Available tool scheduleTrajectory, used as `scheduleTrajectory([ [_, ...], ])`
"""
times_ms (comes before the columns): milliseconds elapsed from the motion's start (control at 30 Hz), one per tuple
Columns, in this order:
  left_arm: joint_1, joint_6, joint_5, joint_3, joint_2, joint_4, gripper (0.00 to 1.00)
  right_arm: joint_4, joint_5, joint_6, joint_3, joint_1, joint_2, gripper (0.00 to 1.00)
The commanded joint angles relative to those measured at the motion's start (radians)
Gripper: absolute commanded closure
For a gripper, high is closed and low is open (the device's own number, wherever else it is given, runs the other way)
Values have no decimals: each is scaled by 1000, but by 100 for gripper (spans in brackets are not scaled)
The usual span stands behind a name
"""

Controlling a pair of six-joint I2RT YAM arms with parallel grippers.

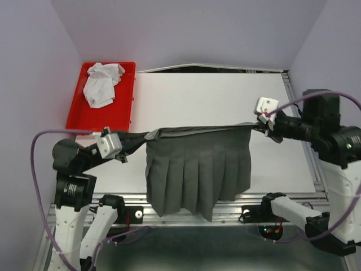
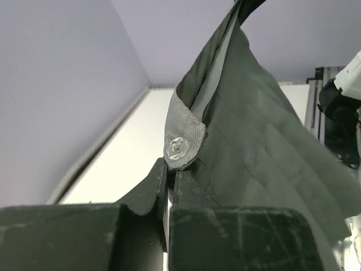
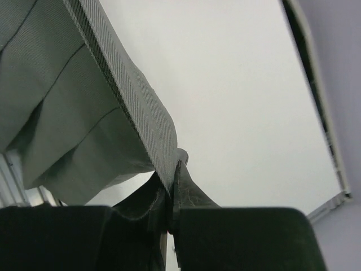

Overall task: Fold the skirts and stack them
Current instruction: Flatten the skirt out

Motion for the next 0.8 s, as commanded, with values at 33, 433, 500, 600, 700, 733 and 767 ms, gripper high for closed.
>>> scheduleTrajectory([
  [33, 43, -38, -273, -62, 208, -15, 100, 120, 405, 62, -109, -70, 299, 95],
  [433, 63, -30, -541, 595, 1115, -129, 2, 134, 475, 351, 880, -60, 1247, 0],
  [500, 81, -41, -577, 593, 1110, -105, 2, 232, 432, 375, 595, -60, 1152, 0],
  [600, 73, -18, -592, 526, 1058, -87, 2, 390, 326, 403, 304, -60, 1001, 3],
  [700, 55, 10, -606, 460, 1021, -117, 2, 370, 200, 449, 279, -60, 1005, 10],
  [733, 38, 14, -609, 449, 1014, -133, 1, 355, 136, 457, 283, -60, 1015, 12],
  [767, 26, 5, -658, 431, 1007, -149, 1, 344, 99, 469, 288, -51, 1037, 16],
])
